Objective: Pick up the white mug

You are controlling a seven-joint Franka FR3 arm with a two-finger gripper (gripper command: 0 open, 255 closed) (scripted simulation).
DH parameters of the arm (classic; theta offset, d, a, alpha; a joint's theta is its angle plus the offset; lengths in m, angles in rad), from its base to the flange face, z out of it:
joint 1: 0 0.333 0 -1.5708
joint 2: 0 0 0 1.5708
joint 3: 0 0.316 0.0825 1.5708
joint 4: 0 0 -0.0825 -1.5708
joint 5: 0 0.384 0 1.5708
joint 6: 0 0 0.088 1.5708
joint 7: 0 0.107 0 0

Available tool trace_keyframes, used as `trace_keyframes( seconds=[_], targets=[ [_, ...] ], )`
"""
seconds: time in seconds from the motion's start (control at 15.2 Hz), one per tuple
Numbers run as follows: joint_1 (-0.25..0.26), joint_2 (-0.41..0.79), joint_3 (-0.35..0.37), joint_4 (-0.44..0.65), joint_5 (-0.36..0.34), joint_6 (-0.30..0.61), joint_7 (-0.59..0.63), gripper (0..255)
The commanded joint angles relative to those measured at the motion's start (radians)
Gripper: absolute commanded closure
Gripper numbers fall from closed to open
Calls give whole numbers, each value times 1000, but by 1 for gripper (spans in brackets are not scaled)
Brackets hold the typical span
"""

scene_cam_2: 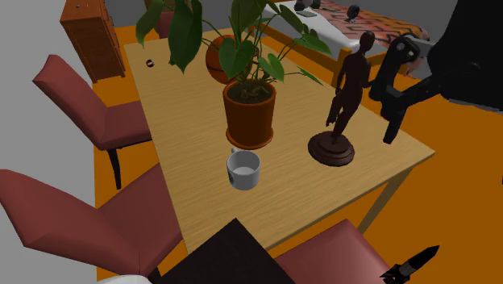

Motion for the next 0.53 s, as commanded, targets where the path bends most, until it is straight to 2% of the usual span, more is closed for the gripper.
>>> trace_keyframes(
  seconds=[0.0, 0.46],
  targets=[
    [0, 0, 0, 0, 0, 0, 0, 0],
    [53, 26, 75, -159, 86, 188, 100, 0]
  ],
)
